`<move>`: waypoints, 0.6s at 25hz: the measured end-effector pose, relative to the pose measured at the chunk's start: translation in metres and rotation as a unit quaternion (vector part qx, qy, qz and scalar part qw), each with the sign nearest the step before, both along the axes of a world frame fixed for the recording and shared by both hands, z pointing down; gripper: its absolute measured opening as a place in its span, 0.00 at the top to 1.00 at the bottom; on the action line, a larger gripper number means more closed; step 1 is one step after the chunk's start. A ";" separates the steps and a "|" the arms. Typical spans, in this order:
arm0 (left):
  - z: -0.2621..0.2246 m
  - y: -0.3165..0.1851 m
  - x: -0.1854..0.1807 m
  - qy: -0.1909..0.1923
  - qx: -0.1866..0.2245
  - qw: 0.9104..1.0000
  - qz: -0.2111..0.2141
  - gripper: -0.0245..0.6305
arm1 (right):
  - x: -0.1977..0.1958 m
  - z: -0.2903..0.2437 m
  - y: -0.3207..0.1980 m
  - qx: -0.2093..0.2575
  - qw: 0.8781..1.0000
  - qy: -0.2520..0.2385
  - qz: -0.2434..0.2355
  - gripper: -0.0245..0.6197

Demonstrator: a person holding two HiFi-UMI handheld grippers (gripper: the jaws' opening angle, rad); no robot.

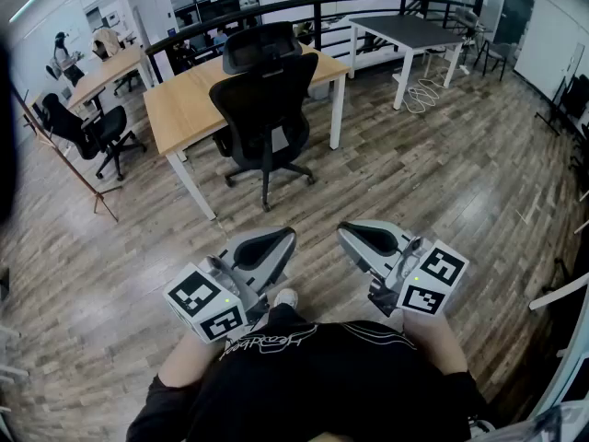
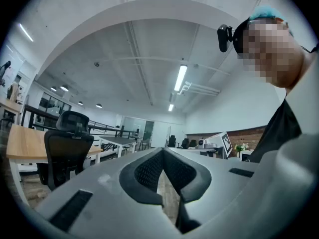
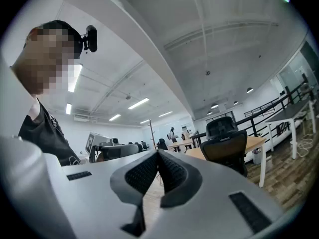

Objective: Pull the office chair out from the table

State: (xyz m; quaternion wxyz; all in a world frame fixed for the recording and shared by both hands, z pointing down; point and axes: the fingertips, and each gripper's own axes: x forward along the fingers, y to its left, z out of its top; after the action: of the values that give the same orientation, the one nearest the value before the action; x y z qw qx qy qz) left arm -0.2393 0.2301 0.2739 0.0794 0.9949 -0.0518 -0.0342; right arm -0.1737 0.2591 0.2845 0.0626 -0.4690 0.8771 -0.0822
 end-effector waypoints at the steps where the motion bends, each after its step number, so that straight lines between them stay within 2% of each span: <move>1: 0.001 0.000 0.000 -0.002 0.001 1.000 0.002 0.95 | 0.000 0.000 0.000 0.000 1.000 -0.001 0.002 0.90; 7: 0.010 -0.002 0.006 -0.006 -0.003 1.000 0.010 0.95 | 0.008 0.010 -0.005 -0.015 1.000 -0.021 0.013 0.90; 11: 0.022 -0.026 0.019 -0.007 -0.036 0.999 0.010 0.95 | 0.022 0.019 -0.023 -0.036 0.998 -0.054 0.015 0.90; 15: 0.036 -0.065 0.041 -0.006 -0.073 0.997 0.010 0.95 | 0.044 0.032 -0.055 -0.052 0.997 -0.037 0.033 0.90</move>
State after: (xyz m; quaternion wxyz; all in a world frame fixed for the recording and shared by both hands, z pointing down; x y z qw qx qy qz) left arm -0.1981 0.1646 0.3102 0.1521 0.9871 -0.0445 -0.0239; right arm -0.1297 0.2045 0.3168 0.0732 -0.4974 0.8526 -0.1424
